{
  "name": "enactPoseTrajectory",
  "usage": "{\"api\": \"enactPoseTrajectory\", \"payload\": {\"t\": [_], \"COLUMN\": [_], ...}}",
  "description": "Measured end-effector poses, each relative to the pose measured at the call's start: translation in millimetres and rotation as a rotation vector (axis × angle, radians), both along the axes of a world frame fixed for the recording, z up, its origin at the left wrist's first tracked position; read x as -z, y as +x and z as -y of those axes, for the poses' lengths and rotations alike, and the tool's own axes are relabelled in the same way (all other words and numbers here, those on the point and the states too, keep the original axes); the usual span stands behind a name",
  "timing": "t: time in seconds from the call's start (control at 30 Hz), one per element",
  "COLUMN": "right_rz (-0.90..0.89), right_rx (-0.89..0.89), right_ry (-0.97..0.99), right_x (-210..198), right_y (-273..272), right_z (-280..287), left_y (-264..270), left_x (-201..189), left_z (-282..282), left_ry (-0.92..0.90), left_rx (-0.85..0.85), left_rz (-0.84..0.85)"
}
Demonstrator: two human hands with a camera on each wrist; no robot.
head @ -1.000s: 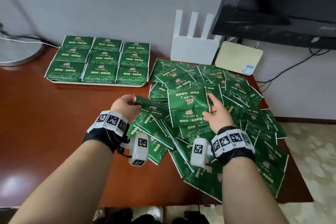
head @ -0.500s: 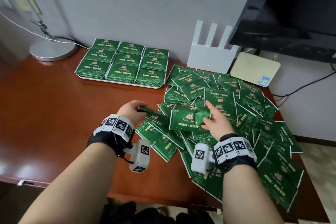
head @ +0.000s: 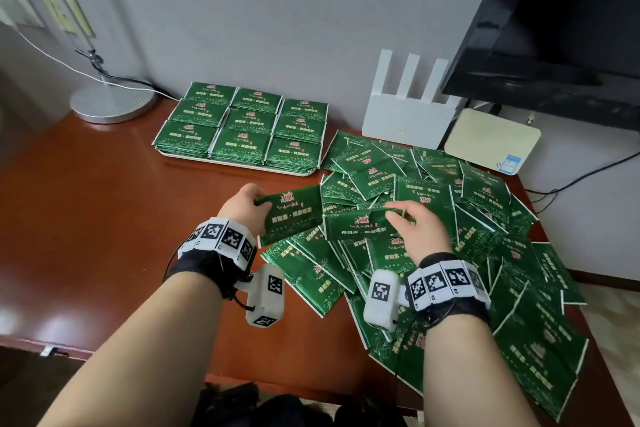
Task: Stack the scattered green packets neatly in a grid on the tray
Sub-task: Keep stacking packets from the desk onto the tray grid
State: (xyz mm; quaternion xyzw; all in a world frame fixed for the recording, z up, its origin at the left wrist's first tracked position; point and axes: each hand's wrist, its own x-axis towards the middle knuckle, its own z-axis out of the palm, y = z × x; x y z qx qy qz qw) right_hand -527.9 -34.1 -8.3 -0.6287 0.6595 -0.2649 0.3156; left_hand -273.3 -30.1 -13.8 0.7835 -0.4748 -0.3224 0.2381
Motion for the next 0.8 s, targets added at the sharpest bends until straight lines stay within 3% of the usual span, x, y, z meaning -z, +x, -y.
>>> {"api": "enactPoseTrajectory", "payload": {"t": [0.1, 0.27, 0.5, 0.7, 0.8], "right_rz": [0.027, -0.006, 0.056, 0.225, 0.227], "right_rx": [-0.061, -0.117, -0.153, -0.116, -0.104], "right_ry": [0.056, 0.009, -0.053, -0.012, 0.018], "right_x": [-9.2, -17.3, -21.4, -18.0, -13.5], "right_y": [10.2, 22.9, 38.8, 42.5, 43.2], "right_z": [1.6, 8.4, 16.8, 20.1, 20.2], "left_y": [0.1, -6.5, -9.8, 0.8, 2.2], "left_x": [-11.7, -33.1, -46.1, -43.5, -41.4], "left_z": [0.5, 1.3, -1.9, -1.3, 1.8], "left_ry": [-0.067, -0.061, -0.088, -0.108, -0.133], "left_rx": [0.004, 0.173, 0.348, 0.274, 0.219], "left_rz": [-0.092, -0.137, -0.002, -0.133, -0.204]}}
